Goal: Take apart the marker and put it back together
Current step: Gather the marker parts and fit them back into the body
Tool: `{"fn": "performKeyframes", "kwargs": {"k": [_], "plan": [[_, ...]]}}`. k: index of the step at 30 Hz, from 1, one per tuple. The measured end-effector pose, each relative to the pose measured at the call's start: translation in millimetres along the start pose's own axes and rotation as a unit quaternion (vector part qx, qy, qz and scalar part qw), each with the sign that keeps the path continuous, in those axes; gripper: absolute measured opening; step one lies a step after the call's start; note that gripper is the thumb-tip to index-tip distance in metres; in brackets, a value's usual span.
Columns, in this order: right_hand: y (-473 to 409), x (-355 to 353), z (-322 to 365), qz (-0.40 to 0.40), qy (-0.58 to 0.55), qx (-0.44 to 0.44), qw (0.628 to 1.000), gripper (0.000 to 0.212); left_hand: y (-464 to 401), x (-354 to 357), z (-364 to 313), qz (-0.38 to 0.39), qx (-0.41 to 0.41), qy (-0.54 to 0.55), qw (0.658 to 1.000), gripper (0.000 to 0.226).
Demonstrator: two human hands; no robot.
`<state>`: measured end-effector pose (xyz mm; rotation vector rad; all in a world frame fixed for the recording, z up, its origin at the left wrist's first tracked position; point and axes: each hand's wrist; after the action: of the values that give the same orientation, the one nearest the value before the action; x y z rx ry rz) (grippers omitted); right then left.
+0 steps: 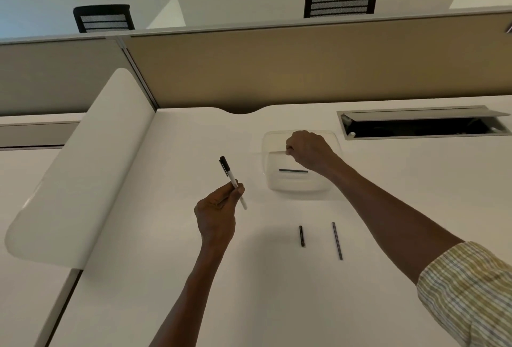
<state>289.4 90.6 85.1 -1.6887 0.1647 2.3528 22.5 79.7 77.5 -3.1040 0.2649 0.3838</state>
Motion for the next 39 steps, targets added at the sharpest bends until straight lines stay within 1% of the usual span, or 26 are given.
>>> {"fn": "performKeyframes", "kwargs": {"k": [4,8,12,16,18,24,34,37,39], "plan": [[29.0,-7.5,25.3,-0.048,-0.117,0.013,0.992,0.019,9.9,-1.2,-9.3,0.000,-0.011,0.020,1.000,0.014],[68.8,-4.5,54.7,-0.064,-0.220,-0.010,0.973,0.015,22.8,-5.6,-18.3,-0.002,-0.011,0.021,1.000,0.014],[104.9,1.8,81.4,-0.029,-0.334,-0.016,0.942,0.012,35.2,-11.3,-24.5,-0.002,-0.003,0.025,1.000,0.014],[137.1,16.2,100.7,0.026,-0.412,-0.002,0.911,0.020,49.9,-20.4,-22.0,0.006,-0.004,0.028,1.000,0.012],[149.0,18.7,106.0,0.035,-0.446,0.013,0.894,0.020,55.0,-23.9,-22.1,0.011,-0.002,0.032,0.999,0.011],[169.1,16.5,113.4,0.027,-0.507,0.026,0.861,0.016,66.4,-28.3,-29.9,0.020,0.011,0.046,0.999,0.011],[183.5,20.1,128.4,-0.035,-0.609,0.079,0.788,0.012,75.3,-33.9,-40.2,0.029,0.030,0.070,0.997,0.014],[184.7,19.5,128.6,-0.043,-0.619,0.089,0.779,0.011,76.0,-34.7,-41.3,0.023,0.035,0.050,0.998,0.013],[183.6,18.9,127.7,-0.050,-0.615,0.100,0.781,0.010,76.9,-36.5,-39.7,-0.003,0.053,0.010,0.999,0.018]]}}
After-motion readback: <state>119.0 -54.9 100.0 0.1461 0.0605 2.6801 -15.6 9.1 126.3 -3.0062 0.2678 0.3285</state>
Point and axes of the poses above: each hand's wrist, its own y-axis away from the middle knuckle, its own x-axis out of the palm, z = x × y, and after that the axes turned 11 degrees about -y, right-handed
